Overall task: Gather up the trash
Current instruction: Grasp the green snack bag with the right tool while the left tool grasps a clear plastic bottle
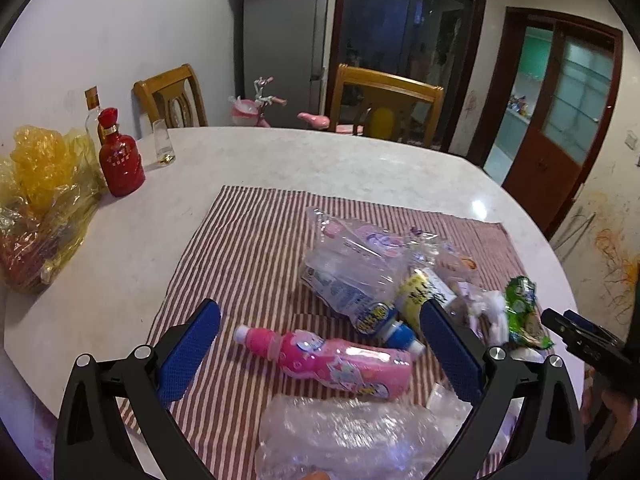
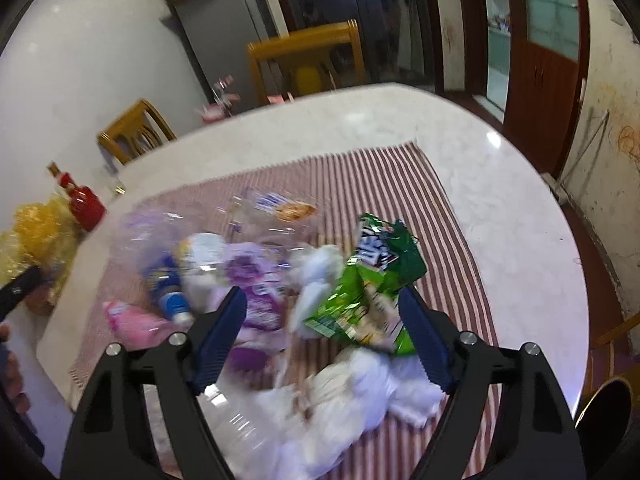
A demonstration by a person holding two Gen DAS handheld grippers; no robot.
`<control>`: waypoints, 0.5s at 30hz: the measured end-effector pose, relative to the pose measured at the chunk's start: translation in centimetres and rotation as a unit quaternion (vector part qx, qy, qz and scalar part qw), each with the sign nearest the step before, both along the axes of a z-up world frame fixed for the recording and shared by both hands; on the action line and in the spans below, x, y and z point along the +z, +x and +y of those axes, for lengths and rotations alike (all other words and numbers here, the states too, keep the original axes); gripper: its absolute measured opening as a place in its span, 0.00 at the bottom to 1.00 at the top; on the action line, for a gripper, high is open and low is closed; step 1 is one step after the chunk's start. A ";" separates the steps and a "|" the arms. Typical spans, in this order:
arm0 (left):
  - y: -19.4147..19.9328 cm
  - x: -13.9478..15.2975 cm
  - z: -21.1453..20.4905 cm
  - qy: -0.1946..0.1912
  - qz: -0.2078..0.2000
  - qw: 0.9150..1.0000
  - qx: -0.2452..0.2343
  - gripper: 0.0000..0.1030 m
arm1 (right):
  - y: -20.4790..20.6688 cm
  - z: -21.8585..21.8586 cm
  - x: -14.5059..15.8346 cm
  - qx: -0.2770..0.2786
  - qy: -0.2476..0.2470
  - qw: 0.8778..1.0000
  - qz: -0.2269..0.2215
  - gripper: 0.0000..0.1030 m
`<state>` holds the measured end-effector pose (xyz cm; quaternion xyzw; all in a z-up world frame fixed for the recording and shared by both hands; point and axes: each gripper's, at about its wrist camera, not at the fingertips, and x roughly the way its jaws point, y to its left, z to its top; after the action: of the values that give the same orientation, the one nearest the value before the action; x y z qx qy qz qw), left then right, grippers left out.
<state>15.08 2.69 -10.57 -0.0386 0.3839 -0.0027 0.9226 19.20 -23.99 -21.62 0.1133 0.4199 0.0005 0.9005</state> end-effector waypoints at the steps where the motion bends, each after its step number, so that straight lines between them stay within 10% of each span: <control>1: 0.6 -0.3 0.1 0.002 0.005 1.000 0.002 0.94 | 1.4 -0.5 -1.1 0.000 0.001 1.000 0.022 0.76; 8: 5.5 -2.1 0.0 -0.021 0.051 0.998 -0.017 0.94 | 5.3 -2.4 -6.0 -0.005 0.036 0.993 0.115 0.52; 12: 7.9 -3.6 -0.6 -0.073 0.095 0.993 -0.020 0.94 | 5.3 -2.8 -6.4 0.002 0.060 0.991 0.119 0.23; 15: 9.5 -4.7 -0.8 -0.115 0.121 0.986 -0.001 0.94 | 4.9 -3.0 -6.3 0.005 0.077 0.991 0.113 0.21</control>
<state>24.54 1.88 -15.25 -0.1435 0.4897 -0.0432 0.8589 24.08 -26.98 -27.90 0.1797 0.5185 0.0244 0.8356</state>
